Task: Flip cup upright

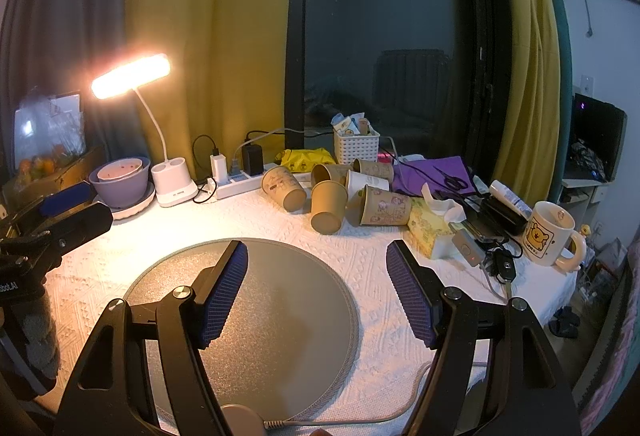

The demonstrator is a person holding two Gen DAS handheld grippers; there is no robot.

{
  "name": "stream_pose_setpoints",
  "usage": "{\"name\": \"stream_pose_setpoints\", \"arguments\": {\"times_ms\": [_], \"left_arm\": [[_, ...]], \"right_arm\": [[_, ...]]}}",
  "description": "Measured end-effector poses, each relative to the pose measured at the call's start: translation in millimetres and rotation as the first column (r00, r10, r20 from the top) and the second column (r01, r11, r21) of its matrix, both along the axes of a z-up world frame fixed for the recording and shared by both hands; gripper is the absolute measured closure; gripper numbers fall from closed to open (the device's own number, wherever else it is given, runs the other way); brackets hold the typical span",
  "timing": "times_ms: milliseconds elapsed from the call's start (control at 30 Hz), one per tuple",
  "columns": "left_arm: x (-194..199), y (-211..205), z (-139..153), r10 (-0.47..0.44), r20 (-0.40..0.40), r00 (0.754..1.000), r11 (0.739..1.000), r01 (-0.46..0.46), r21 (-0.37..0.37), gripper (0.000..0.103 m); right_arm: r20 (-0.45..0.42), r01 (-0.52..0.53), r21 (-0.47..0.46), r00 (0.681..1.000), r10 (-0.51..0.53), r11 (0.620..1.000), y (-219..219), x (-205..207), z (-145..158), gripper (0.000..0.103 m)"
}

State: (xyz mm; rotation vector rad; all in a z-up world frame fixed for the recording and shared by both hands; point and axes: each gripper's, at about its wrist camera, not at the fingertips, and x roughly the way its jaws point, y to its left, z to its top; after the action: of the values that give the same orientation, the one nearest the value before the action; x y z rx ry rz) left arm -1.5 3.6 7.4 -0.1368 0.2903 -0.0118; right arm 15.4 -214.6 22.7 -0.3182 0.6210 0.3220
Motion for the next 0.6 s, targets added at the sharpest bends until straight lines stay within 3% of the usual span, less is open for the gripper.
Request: {"name": "stream_pose_setpoints", "arguments": {"times_ms": [600], "left_arm": [[0.7,0.2,0.4,0.000,-0.002,1.000,1.000,0.000,0.002,0.008]], "right_arm": [[-0.001,0.001,0.001,1.000,-0.001,1.000,-0.4,0.7,1.0,0.028]]}}
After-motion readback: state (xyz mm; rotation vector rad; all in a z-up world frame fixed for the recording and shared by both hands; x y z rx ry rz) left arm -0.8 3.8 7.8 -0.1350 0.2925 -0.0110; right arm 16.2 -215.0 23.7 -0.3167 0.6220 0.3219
